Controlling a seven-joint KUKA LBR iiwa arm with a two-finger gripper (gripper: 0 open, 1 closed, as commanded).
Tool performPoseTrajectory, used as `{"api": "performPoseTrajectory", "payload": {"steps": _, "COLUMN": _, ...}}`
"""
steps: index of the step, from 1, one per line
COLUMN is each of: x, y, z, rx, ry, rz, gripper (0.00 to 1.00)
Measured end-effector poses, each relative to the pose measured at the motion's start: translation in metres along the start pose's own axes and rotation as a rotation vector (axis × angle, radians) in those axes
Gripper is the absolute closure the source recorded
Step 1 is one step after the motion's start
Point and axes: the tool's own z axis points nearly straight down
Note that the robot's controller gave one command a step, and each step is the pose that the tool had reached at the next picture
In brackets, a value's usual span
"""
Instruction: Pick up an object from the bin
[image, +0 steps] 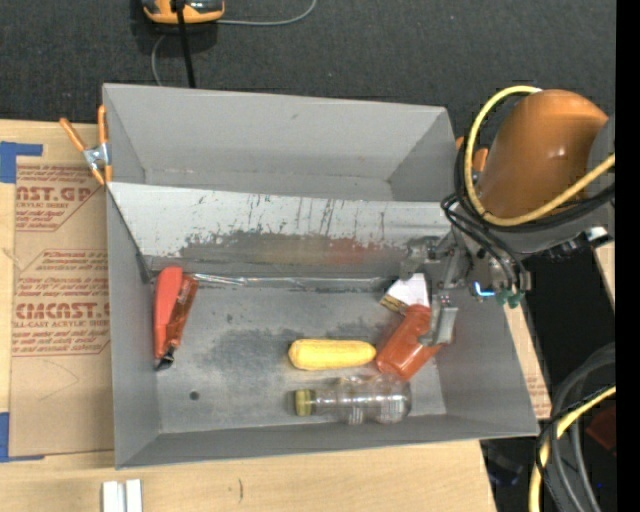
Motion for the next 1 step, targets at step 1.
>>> {"api": "performPoseTrajectory", "payload": {"steps": 1, "x": -0.0015, "y": 0.0003, "z": -0.0043, "rx": 0.001, "ry": -0.008, "rz": -0.001, "gripper": 0.0}}
